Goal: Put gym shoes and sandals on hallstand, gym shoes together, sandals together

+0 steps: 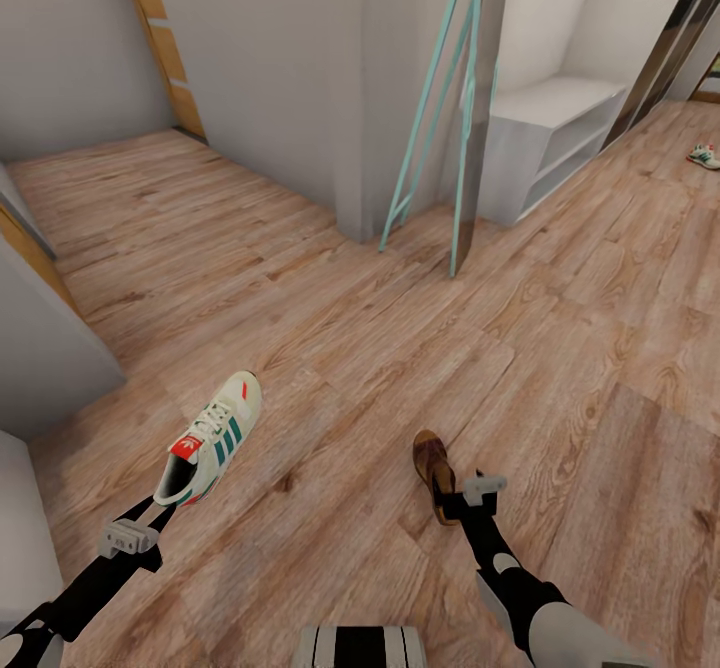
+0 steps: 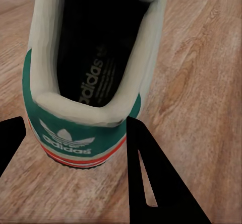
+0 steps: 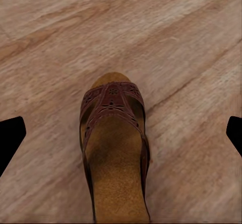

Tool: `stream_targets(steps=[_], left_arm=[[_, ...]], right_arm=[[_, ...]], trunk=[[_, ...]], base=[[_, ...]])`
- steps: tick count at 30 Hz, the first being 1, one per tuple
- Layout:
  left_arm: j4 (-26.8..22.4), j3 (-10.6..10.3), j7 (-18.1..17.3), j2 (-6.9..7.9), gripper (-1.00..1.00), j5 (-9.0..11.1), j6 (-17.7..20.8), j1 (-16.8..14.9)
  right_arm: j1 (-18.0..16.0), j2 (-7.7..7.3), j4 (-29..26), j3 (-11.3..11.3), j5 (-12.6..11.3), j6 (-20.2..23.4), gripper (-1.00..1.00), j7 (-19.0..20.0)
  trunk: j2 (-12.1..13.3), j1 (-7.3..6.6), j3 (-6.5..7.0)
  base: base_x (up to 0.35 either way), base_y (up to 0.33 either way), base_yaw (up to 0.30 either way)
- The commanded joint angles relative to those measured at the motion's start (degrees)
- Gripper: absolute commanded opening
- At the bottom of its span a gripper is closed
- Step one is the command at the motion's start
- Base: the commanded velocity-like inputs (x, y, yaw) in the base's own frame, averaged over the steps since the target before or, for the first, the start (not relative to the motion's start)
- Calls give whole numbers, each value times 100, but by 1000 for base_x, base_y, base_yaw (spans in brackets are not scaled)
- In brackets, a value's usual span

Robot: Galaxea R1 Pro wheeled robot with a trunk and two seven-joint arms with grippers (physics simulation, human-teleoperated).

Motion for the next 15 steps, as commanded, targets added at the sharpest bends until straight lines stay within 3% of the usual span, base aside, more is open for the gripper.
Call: stream_targets(steps=[1, 11, 15], left_arm=[[5, 5, -40, 0, -100, 46, 5, -4], [3, 5, -38, 0, -100, 46, 7, -4], [-3, 5, -39, 0, -100, 46, 7, -4]], right_arm=[[-3, 4, 7, -36, 70, -14, 100, -28], [9, -2, 26, 0, 129, 10, 100, -40], [14, -3, 31, 2, 135, 14, 100, -41]], trunk=[[-3, 1, -26], [-16, 27, -248], [-16, 27, -248]], base=[[0, 0, 0], [0, 0, 0], [0, 0, 0]])
